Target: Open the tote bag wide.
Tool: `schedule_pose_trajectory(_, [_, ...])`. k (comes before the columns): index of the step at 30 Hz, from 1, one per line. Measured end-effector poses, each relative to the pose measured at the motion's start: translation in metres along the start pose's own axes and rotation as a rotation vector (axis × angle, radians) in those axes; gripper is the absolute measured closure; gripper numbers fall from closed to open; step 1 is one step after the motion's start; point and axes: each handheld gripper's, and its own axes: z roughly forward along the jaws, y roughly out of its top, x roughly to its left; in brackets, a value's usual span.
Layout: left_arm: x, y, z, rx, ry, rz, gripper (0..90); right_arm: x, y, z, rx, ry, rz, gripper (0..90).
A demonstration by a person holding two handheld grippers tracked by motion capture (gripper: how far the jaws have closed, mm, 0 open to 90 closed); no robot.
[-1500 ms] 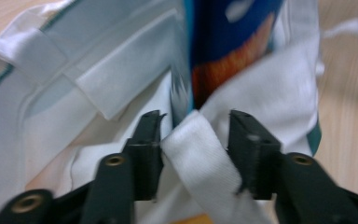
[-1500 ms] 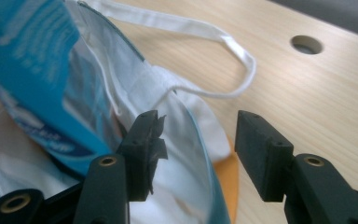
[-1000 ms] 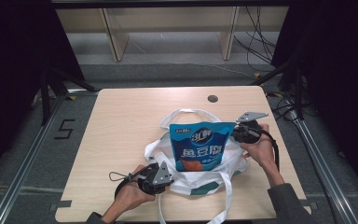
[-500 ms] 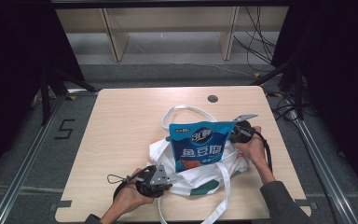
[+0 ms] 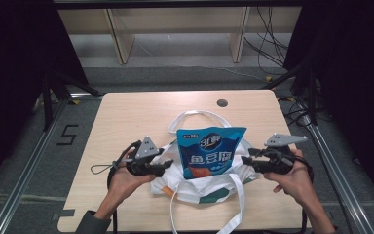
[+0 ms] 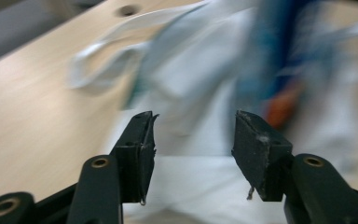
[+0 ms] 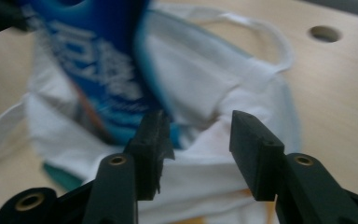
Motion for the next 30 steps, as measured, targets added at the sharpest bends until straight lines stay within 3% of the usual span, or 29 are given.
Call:
schedule_pose_trajectory(1, [0.005, -0.001, 0.005, 0.007, 0.017, -0.028, 46.2, 0.004, -0.002, 0.000, 0.010, 0.024, -0.005, 53.6])
schedule_pose_trajectory(3, [0.014, -0.004, 0.018, 0.018, 0.035, -0.042, 44.4, 0.016, -0.007, 0.002, 0.026, 0.070, -0.023, 51.1])
schedule_pose_trajectory(5, [0.020, -0.008, 0.032, 0.068, 0.021, -0.061, 44.4, 0.025, -0.009, 0.008, 0.035, 0.108, -0.069, 49.9])
schedule_pose_trajectory(6, [0.021, -0.010, 0.036, 0.080, 0.024, -0.071, 44.6, 0.029, -0.010, 0.012, 0.049, 0.117, -0.080, 49.9])
schedule_pose_trajectory(7, [0.024, -0.012, 0.040, 0.099, 0.008, -0.064, 46.8, 0.031, -0.010, 0.016, 0.056, 0.110, -0.091, 50.0])
schedule_pose_trajectory(8, [0.025, -0.014, 0.044, 0.098, 0.004, -0.082, 50.1, 0.032, -0.011, 0.021, 0.076, 0.091, -0.106, 51.1])
schedule_pose_trajectory(9, [0.028, -0.015, 0.047, 0.097, 0.005, -0.050, 54.6, 0.032, -0.012, 0.027, 0.089, 0.079, -0.134, 55.1])
schedule_pose_trajectory(11, [0.028, -0.019, 0.051, 0.093, 0.010, -0.064, 63.5, 0.030, -0.015, 0.037, 0.104, 0.104, -0.178, 69.7])
schedule_pose_trajectory(13, [0.030, -0.021, 0.053, 0.100, 0.004, -0.028, 71.2, 0.028, -0.022, 0.046, 0.138, 0.128, -0.226, 80.6])
schedule_pose_trajectory(15, [0.031, -0.026, 0.055, 0.116, 0.012, -0.031, 78.9, 0.029, -0.030, 0.050, 0.174, 0.120, -0.248, 84.3])
schedule_pose_trajectory(16, [0.032, -0.030, 0.056, 0.124, 0.002, -0.059, 81.9, 0.032, -0.033, 0.048, 0.201, 0.125, -0.265, 85.1])
schedule_pose_trajectory(18, [0.035, -0.036, 0.059, 0.138, -0.002, -0.072, 84.3, 0.035, -0.039, 0.045, 0.209, 0.133, -0.260, 87.7])
schedule_pose_trajectory(20, [0.035, -0.046, 0.066, 0.156, -0.018, -0.116, 84.7, 0.034, -0.045, 0.045, 0.217, 0.135, -0.247, 87.8])
schedule_pose_trajectory(23, [0.033, -0.054, 0.077, 0.180, -0.033, -0.152, 85.1, 0.031, -0.053, 0.058, 0.259, 0.144, -0.220, 87.9])
schedule_pose_trajectory(27, [0.032, -0.053, 0.080, 0.185, -0.020, -0.136, 85.4, 0.028, -0.055, 0.071, 0.308, 0.146, -0.197, 87.9])
schedule_pose_trajectory(29, [0.035, -0.054, 0.084, 0.178, -0.020, -0.163, 85.7, 0.027, -0.056, 0.075, 0.289, 0.154, -0.174, 87.9])
schedule_pose_trajectory(30, [0.038, -0.053, 0.085, 0.176, -0.015, -0.156, 85.7, 0.026, -0.056, 0.076, 0.280, 0.152, -0.173, 87.9])
